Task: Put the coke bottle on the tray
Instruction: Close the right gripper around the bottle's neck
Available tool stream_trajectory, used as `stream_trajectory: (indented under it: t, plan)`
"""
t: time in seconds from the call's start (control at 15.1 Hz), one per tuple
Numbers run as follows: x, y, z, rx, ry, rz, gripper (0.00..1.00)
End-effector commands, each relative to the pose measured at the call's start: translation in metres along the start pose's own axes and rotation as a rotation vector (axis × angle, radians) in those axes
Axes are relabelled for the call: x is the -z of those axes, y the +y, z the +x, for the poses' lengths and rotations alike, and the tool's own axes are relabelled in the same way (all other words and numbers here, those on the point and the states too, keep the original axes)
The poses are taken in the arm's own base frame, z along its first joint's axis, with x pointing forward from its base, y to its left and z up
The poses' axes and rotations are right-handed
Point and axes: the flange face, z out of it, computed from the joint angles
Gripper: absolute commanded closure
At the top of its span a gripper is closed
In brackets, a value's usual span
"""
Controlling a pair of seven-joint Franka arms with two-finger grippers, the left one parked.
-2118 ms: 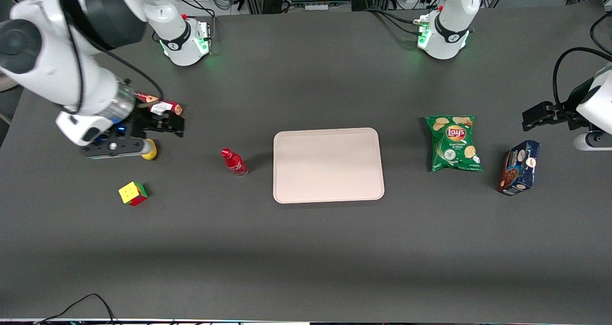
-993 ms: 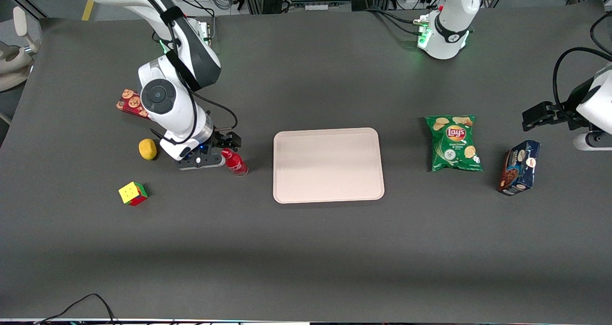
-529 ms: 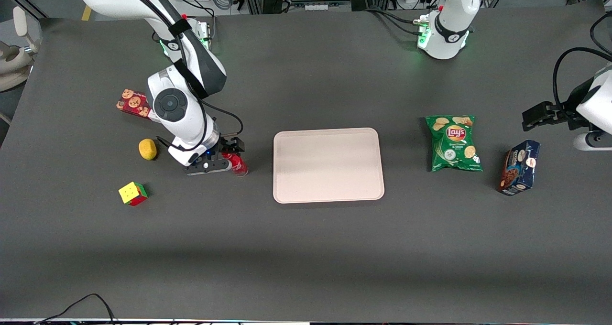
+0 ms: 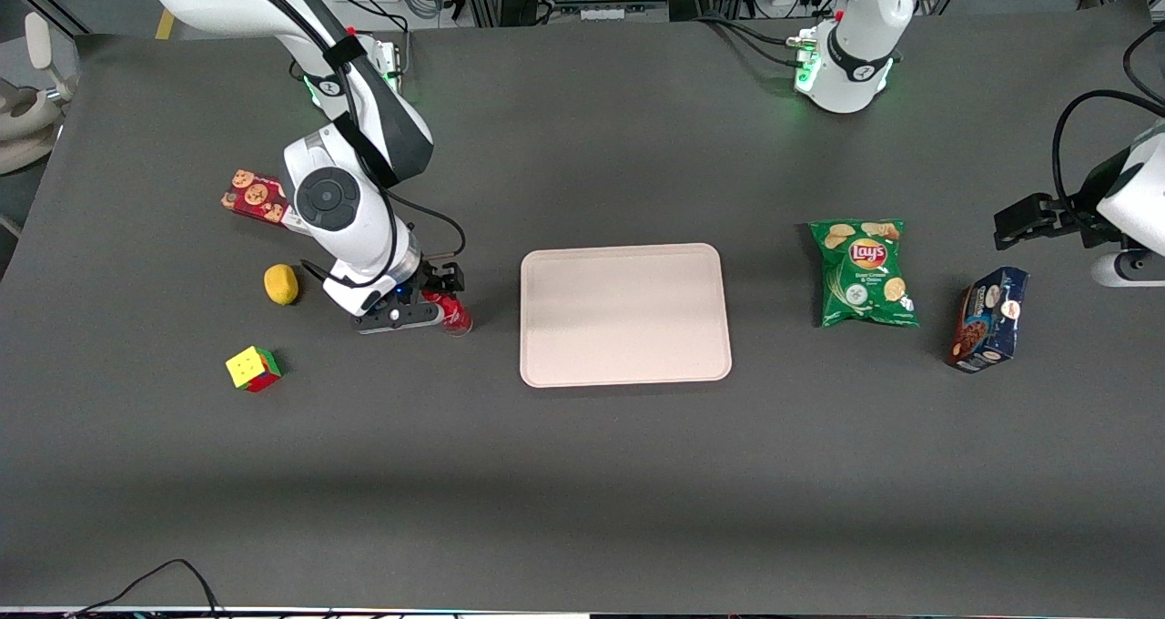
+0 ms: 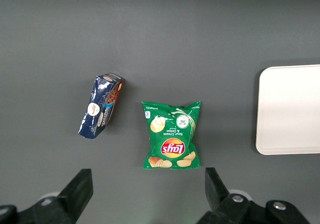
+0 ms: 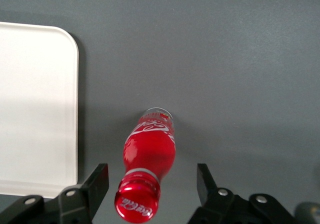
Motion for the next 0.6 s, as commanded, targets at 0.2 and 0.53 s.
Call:
stream_trajectory:
  t: [0.2, 0.53]
  plan:
    - [-0.0045, -0.0088, -0.0007, -0.009, 0.007, -0.008, 0.23]
    - [-0.0059, -0.0111, -0.0025, -0.005, 0.004, -0.009, 0.53]
